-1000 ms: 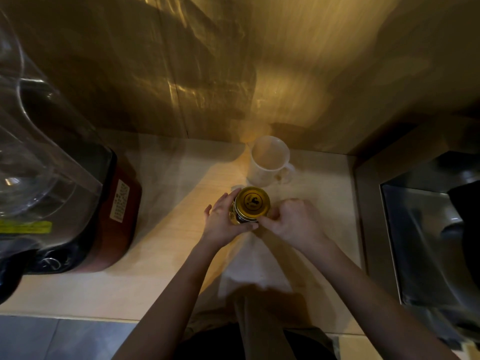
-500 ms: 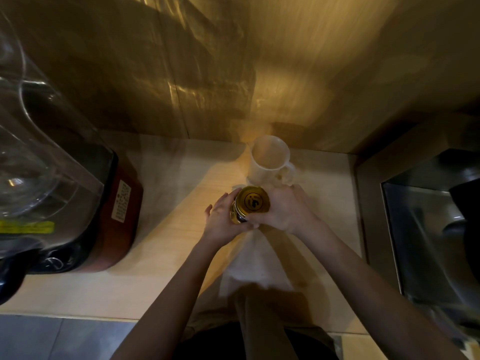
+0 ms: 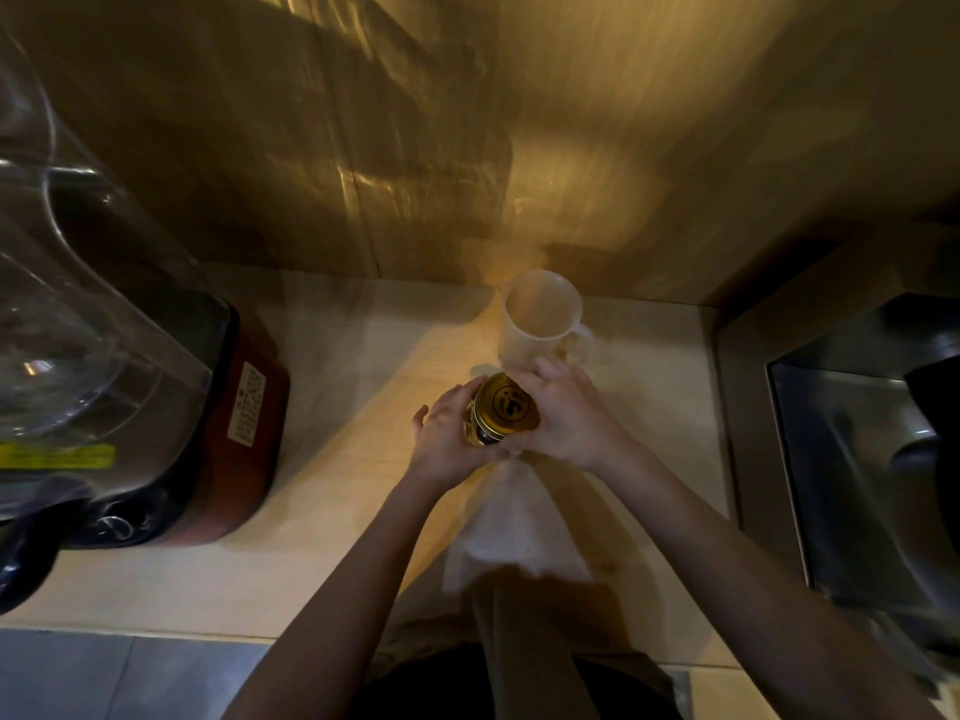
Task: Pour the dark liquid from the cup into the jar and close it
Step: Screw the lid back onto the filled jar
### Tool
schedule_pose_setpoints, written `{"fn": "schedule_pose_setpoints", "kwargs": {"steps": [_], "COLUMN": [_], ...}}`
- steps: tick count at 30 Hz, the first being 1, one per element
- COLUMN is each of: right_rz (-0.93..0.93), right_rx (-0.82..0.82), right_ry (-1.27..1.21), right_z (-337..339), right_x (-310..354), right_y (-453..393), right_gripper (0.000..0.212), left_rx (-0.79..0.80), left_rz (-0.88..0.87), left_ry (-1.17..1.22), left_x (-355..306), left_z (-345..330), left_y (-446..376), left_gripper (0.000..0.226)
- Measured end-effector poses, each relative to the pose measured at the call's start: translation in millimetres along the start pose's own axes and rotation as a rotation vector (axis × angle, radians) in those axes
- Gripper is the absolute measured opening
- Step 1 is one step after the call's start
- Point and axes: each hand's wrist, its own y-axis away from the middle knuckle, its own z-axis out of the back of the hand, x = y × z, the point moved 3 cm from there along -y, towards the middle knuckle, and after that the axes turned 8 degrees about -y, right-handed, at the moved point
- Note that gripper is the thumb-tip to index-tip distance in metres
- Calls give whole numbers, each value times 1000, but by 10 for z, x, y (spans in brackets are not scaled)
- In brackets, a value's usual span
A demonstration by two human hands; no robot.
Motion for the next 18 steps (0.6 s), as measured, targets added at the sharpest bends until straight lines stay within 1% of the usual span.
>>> {"fn": "schedule_pose_setpoints", "kwargs": {"steps": [3, 9, 12, 16, 18], "right_rz": [-35, -30, -24, -72, -166], "right_rx": [-49, -142, -181, -163, -156], "right_ry": [-70, -129, -237, -444, -642], "right_z": [-60, -149, -187, -191, -118], "right_x": [-36, -61, -64, -52, -83], "right_y": [17, 80, 117, 149, 165], "right_gripper": [92, 90, 89, 92, 87], "left_rx": [19, 26, 40, 103, 156], "left_rz": [-8, -8, 20, 48, 15], "left_ry": [-23, -39, -16, 26, 6], "left_x": [-15, -59, -72, -121, -134], "left_z": [30, 61, 63, 88, 120], "left_y": [-20, -10, 7, 35, 25], "left_gripper": [94, 92, 94, 110, 125]}}
